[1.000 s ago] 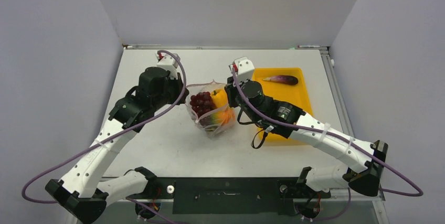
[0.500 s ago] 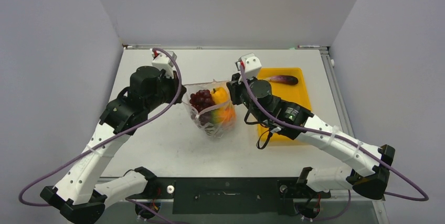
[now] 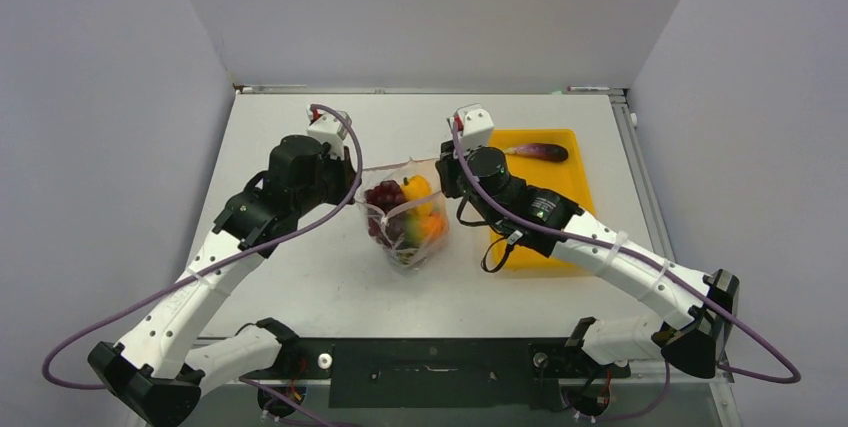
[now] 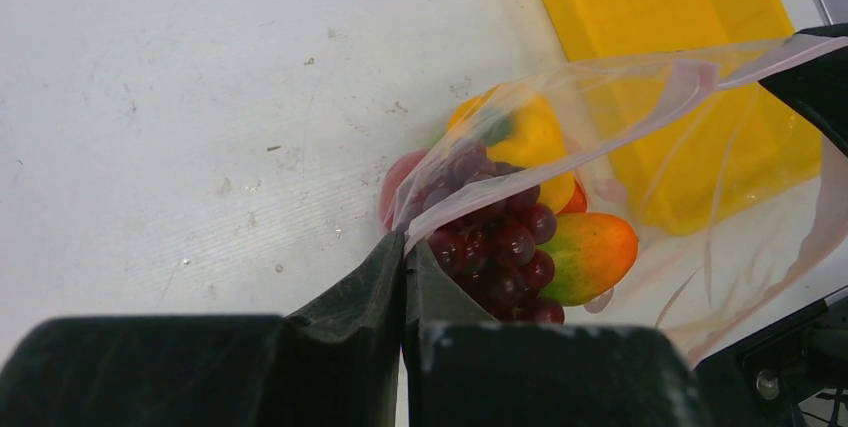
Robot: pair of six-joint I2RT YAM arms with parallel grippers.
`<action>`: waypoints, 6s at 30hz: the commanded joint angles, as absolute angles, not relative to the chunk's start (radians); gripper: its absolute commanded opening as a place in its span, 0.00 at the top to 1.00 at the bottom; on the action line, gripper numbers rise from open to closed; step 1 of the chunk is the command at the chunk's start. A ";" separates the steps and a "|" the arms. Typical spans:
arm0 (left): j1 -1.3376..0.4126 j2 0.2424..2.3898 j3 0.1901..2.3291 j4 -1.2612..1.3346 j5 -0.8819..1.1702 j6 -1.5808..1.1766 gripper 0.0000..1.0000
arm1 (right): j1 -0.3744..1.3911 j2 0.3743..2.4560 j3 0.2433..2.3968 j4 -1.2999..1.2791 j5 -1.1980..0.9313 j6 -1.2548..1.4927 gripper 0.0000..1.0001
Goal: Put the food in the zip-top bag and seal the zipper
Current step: Adjust the zipper food storage bag at the center of the board, then pick up the fake vegetable from the bin, then place the fake vegetable in the zipper food storage bag.
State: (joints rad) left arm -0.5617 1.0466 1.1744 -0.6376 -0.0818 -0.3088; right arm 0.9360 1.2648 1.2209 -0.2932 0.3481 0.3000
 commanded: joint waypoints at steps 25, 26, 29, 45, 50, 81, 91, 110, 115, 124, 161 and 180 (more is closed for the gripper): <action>-0.537 0.964 1.080 -0.551 -0.088 -0.267 1.00 | 0.697 1.221 1.291 -0.254 0.505 0.419 0.05; -0.537 0.961 1.077 -0.551 -0.088 -0.267 1.00 | 0.686 1.219 1.266 -0.235 0.520 0.431 0.03; -0.537 0.955 1.075 -0.548 -0.086 -0.268 1.00 | 0.647 1.225 1.220 -0.200 0.528 0.478 0.01; -0.532 0.932 1.061 -0.538 -0.081 -0.278 1.00 | 0.408 1.315 1.063 -0.119 0.462 0.814 0.00; -0.531 0.914 1.054 -0.531 -0.066 -0.279 1.00 | 0.341 1.339 1.010 -0.070 0.448 0.912 0.00; -0.525 0.920 1.050 -0.527 -0.015 -0.287 1.00 | 0.018 1.741 0.933 0.221 0.160 1.334 0.24; -0.525 0.923 1.052 -0.529 -0.015 -0.287 1.00 | 0.006 1.833 0.942 0.283 0.160 1.437 0.27; -0.525 0.944 1.053 -0.530 -0.009 -0.285 1.00 | 0.012 1.914 1.010 0.224 0.229 1.438 0.30; -0.525 0.946 1.052 -0.530 -0.009 -0.285 1.00 | 0.014 1.937 1.032 0.207 0.246 1.426 0.30; -0.525 0.949 1.051 -0.531 -0.008 -0.285 1.00 | 0.017 1.976 1.053 0.219 0.249 1.421 0.45; -0.525 0.947 1.046 -0.532 -0.045 -0.281 1.00 | 0.154 1.374 0.929 0.226 0.349 0.980 0.95; -0.525 0.945 1.043 -0.529 -0.057 -0.275 1.00 | 0.345 1.139 1.028 0.319 0.123 0.736 0.95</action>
